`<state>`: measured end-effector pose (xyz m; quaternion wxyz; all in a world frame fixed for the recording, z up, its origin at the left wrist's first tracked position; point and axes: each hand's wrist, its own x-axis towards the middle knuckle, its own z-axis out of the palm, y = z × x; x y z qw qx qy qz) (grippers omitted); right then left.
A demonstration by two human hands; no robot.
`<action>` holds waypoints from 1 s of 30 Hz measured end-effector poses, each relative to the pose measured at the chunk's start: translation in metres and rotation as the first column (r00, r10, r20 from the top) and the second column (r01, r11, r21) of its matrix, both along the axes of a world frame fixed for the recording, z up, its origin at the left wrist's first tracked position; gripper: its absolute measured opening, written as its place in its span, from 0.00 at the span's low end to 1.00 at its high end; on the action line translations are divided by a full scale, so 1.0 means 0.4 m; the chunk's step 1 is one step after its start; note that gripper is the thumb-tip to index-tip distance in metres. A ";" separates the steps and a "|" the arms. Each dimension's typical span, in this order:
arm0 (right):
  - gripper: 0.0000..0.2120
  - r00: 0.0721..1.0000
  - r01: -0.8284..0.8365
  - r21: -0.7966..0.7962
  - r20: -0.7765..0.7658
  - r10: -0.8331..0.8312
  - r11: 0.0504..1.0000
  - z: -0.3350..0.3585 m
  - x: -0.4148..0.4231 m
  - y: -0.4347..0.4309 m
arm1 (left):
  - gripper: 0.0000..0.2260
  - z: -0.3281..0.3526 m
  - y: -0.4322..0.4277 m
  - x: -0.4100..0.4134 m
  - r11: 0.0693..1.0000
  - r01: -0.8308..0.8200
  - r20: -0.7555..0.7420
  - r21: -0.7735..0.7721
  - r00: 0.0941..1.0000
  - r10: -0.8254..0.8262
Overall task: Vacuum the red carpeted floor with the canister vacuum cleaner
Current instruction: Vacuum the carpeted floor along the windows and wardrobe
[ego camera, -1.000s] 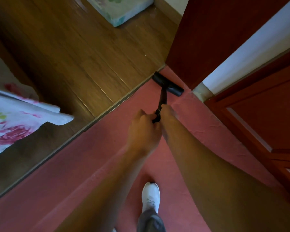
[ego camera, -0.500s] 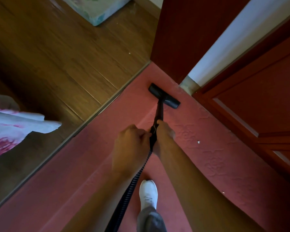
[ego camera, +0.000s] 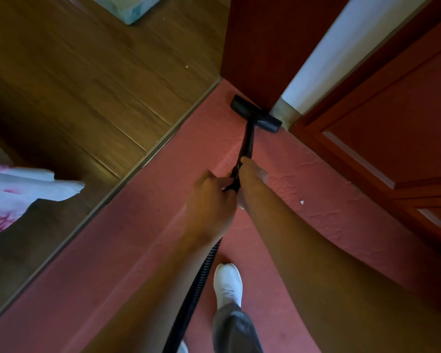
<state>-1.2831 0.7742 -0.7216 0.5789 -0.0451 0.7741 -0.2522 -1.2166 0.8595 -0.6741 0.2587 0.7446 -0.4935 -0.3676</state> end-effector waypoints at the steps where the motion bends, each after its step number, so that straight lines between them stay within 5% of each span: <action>1: 0.10 1.000 0.024 -0.002 0.015 -0.024 1.000 0.006 -0.004 0.021 | 0.18 0.011 0.013 0.004 1.000 -0.001 0.009 0.003 1.000 0.001; 13: 0.09 0.950 0.219 0.095 0.205 -0.235 0.971 0.180 -0.064 0.382 | 0.10 0.184 0.302 -0.033 1.000 -0.001 0.149 -0.025 0.989 0.005; 25: 0.06 0.964 0.228 0.174 0.095 -0.247 0.958 0.319 -0.084 0.677 | 0.10 0.317 0.554 -0.038 0.979 0.204 0.085 0.022 0.975 -0.205; 30: 0.12 0.961 0.262 0.196 0.040 -0.275 0.945 0.395 -0.128 0.799 | 0.12 0.344 0.664 -0.082 0.955 0.257 0.029 0.148 0.964 -0.264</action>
